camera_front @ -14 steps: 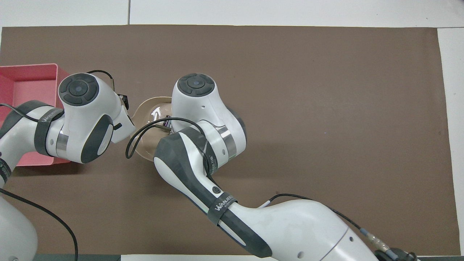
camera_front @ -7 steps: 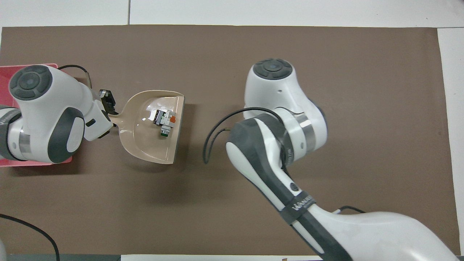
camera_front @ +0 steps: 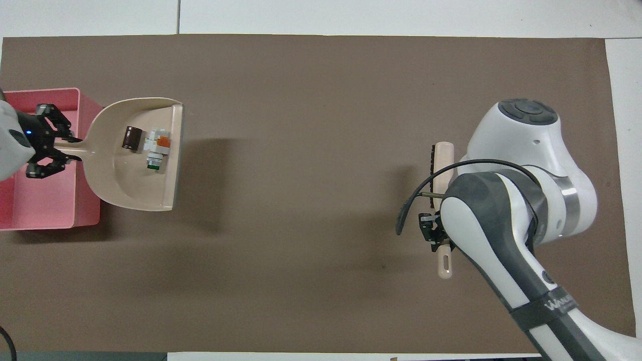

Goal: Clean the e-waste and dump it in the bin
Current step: 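Tip the dustpan into the bin with the left gripper while the right gripper withdraws, then lower the dustpan beside the bin with the left gripper while the right gripper withdraws, then open the left gripper and release the dustpan handle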

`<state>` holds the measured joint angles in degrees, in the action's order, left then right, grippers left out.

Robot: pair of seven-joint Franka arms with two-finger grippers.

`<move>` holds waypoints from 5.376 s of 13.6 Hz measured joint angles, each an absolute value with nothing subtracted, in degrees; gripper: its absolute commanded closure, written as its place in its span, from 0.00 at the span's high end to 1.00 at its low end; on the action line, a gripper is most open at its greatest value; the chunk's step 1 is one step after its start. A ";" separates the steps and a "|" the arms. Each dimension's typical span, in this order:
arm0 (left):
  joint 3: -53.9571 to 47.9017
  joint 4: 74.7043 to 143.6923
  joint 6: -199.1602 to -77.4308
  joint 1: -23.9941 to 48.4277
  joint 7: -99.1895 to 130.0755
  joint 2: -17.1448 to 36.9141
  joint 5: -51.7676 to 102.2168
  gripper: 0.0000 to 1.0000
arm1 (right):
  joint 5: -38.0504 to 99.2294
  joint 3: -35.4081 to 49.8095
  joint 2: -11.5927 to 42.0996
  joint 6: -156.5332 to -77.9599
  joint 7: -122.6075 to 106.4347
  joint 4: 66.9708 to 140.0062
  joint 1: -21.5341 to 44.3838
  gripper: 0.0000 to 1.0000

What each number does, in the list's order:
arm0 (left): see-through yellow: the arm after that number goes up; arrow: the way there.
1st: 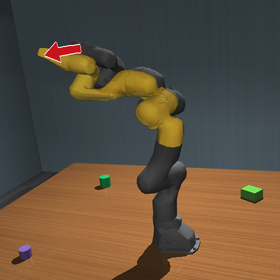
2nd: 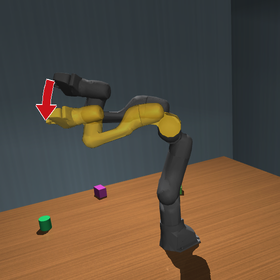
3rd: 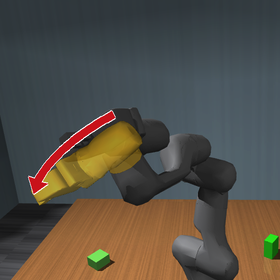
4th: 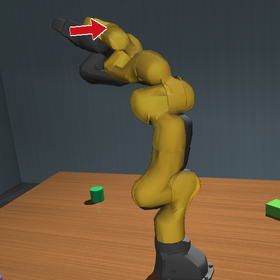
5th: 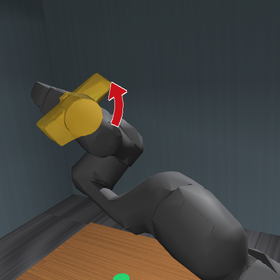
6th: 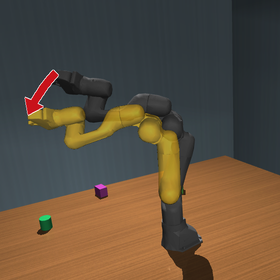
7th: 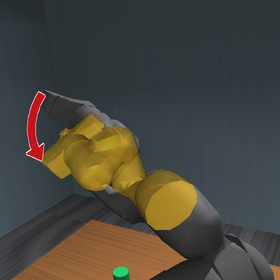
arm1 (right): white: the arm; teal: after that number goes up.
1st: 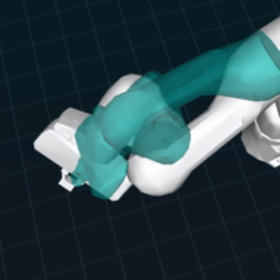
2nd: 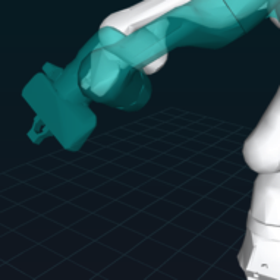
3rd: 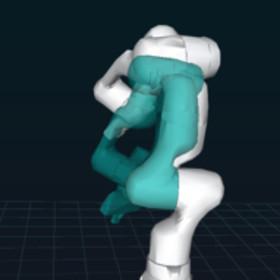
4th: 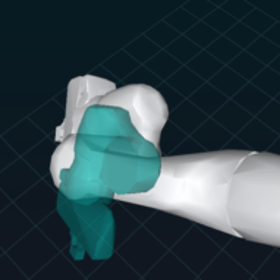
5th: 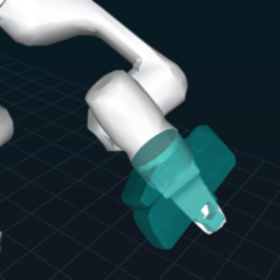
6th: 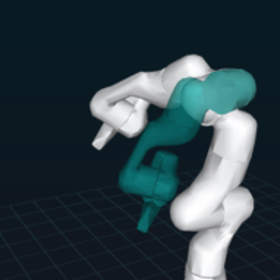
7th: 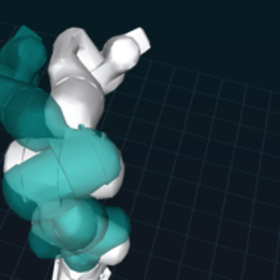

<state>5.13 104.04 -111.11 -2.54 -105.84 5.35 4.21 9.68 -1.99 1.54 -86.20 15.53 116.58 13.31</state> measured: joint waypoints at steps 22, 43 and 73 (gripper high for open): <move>4.58 95.59 -115.45 -12.49 -95.88 10.41 -39.33 0.00 | -1.07 -1.94 -0.30 -99.75 -7.22 132.89 -2.47 0.65; 2.05 114.13 -116.59 9.95 -86.11 4.84 -14.37 0.01 | -1.83 -1.23 -0.34 -89.70 -7.20 102.70 -2.40 0.99; 3.40 117.64 -118.82 11.49 -42.78 1.90 -12.77 0.98 | -3.42 -4.89 1.85 -74.61 -7.17 84.26 -2.65 0.99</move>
